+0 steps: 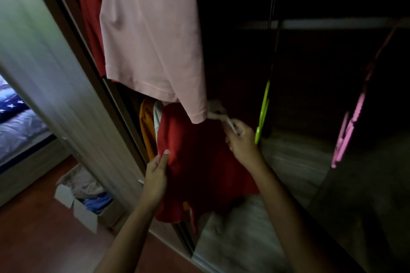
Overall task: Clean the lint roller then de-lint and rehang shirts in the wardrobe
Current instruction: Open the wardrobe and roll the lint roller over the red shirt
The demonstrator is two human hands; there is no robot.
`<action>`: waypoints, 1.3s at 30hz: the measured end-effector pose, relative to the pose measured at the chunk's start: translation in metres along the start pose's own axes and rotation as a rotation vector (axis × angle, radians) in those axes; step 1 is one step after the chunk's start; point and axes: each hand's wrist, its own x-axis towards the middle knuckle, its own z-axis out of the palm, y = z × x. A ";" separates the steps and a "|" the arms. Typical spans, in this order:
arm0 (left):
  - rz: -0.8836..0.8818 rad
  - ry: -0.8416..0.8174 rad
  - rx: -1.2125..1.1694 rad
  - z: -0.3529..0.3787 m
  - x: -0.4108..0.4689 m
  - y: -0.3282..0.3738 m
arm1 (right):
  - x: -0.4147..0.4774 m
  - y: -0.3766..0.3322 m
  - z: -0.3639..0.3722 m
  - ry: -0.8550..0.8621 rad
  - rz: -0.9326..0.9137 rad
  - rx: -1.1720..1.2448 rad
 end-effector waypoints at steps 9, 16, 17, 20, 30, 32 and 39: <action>0.109 0.097 0.134 0.003 -0.011 0.008 | -0.057 0.090 -0.002 -0.555 0.228 -0.212; 0.089 0.100 0.425 0.002 -0.002 -0.003 | 0.022 0.048 -0.022 -0.060 0.083 -0.041; 0.094 0.105 0.435 0.004 -0.001 -0.003 | 0.032 0.038 -0.027 -0.033 0.033 -0.017; 0.077 0.124 0.444 0.006 -0.002 -0.004 | 0.051 0.029 -0.030 -0.022 -0.040 0.015; 0.050 0.172 0.422 0.012 -0.003 -0.004 | -0.033 0.139 -0.033 -0.655 0.300 -0.257; 0.053 0.164 0.433 0.012 -0.003 -0.005 | -0.024 0.134 -0.035 -0.579 0.301 -0.203; 0.032 0.170 0.429 0.015 -0.005 -0.005 | 0.061 0.073 -0.043 0.078 0.240 0.219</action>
